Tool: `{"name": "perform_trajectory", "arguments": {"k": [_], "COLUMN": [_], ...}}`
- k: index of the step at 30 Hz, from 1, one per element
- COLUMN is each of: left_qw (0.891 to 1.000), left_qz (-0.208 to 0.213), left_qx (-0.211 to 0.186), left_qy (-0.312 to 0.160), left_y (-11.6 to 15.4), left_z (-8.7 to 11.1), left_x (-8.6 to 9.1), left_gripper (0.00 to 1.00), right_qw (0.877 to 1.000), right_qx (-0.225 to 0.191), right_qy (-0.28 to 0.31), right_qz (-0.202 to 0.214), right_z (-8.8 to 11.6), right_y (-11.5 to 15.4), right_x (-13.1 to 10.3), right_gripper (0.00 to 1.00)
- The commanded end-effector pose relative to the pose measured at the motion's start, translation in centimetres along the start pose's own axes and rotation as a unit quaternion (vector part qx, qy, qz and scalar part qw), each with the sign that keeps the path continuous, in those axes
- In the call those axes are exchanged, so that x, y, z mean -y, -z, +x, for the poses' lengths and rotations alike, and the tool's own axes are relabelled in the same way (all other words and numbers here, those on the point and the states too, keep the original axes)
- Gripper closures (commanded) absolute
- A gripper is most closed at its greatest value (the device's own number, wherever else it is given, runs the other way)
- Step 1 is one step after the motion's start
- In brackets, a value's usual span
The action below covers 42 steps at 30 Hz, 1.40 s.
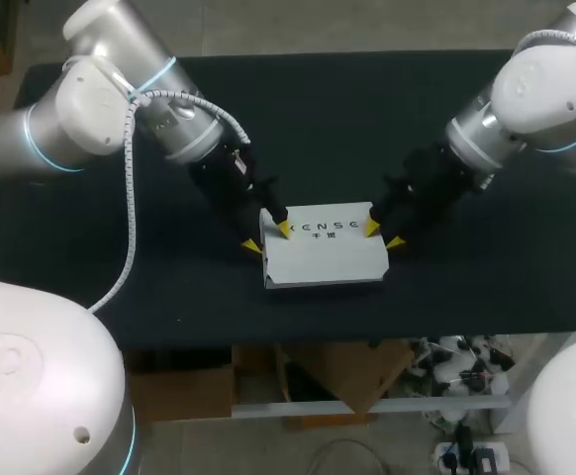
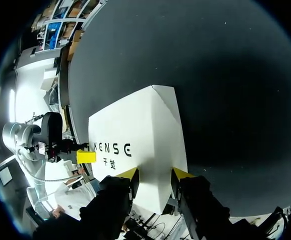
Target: Assemble the packaging by folding the flat box into shape, placing the metal phone stand inside, and closing the box properly
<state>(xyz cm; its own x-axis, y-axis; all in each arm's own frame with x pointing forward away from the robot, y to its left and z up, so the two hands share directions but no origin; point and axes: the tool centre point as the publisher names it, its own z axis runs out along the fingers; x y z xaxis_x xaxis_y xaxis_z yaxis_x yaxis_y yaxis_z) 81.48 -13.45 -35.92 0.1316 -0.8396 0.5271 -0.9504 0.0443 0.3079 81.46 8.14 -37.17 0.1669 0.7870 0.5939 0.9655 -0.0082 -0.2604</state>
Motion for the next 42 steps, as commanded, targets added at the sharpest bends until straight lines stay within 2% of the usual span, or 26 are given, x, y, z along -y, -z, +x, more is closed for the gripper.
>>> {"name": "perform_trajectory", "arguments": {"k": [1,27,33,42], "left_qw": [1.0,0.999,0.998,0.997], "left_qz": [-0.006,-0.03,-0.036,-0.043], "left_qx": [0.008,0.011,0.016,0.019], "left_qy": [0.006,0.042,0.049,0.056], "left_y": [0.0,0.6,0.7,1.0], "left_z": [0.7,1.0,1.2,1.6], "left_x": [0.2,0.4,0.4,0.4], "left_gripper": [0.42,0.43,0.39,0.44], "right_qw": [1.0,0.999,0.999,0.999], "right_qx": [0.0,0.003,0.001,0.002], "right_qy": [-0.003,-0.022,-0.025,-0.032], "right_qz": [0.011,0.035,0.039,0.044], "right_z": [0.5,1.0,1.1,1.5], "right_y": [-0.1,0.5,0.8,1.2], "right_x": [-0.6,-0.8,-0.8,-1.0], "right_gripper": [0.56,0.57,0.57,0.58]}}
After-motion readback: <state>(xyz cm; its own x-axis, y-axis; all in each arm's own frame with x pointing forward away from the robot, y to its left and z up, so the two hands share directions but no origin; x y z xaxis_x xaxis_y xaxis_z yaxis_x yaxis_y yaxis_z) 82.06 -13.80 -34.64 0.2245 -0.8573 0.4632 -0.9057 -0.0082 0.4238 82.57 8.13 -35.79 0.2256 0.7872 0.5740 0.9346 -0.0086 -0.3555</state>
